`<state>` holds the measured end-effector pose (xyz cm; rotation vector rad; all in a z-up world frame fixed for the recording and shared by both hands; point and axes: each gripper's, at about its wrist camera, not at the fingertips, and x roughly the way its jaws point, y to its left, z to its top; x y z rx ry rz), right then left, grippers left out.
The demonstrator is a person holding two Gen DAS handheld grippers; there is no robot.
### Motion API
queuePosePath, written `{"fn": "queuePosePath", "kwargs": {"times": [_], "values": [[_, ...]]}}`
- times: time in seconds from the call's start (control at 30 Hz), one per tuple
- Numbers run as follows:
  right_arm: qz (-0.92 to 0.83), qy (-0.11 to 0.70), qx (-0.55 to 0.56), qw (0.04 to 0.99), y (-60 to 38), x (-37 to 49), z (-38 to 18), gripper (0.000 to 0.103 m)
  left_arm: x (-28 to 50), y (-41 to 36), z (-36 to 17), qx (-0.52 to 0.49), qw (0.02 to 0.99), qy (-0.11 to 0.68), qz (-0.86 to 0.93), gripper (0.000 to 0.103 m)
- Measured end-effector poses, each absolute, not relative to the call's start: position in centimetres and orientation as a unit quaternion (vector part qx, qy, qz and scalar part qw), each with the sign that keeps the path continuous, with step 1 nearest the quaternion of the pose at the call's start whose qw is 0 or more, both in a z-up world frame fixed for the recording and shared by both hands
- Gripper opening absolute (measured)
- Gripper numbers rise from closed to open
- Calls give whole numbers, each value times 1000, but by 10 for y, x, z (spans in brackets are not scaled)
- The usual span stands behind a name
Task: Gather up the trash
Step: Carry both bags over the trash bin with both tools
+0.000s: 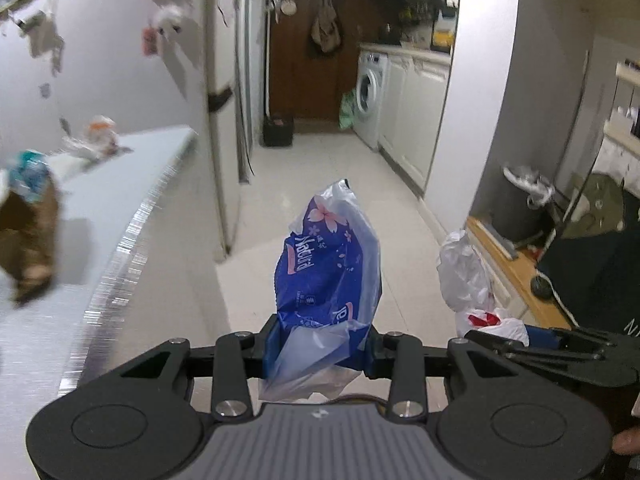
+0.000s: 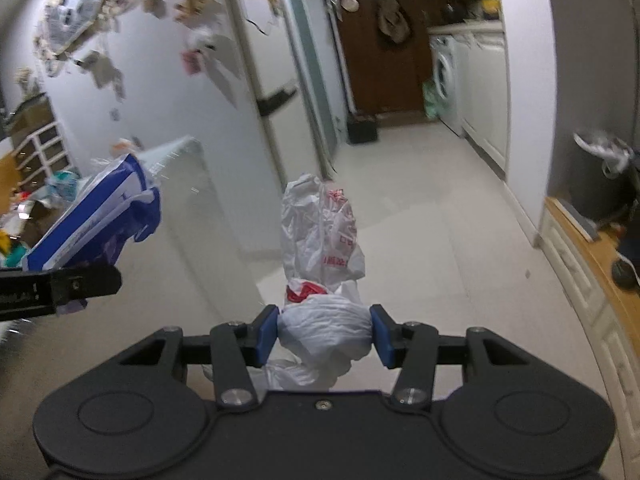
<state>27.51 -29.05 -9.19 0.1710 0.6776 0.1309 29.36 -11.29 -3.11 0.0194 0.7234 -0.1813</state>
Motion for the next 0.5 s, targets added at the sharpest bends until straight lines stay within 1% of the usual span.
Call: {"fn": "queuePosePath", "kwargs": {"times": [0.3,0.5], "values": [[22,413,117,903,-310,318,-153,50,355,-148,-98,19,895,437,-92,40],[7,463,140,875,-317,338,-193,50,379,-144,-170,5,855,510,-93,40]]}}
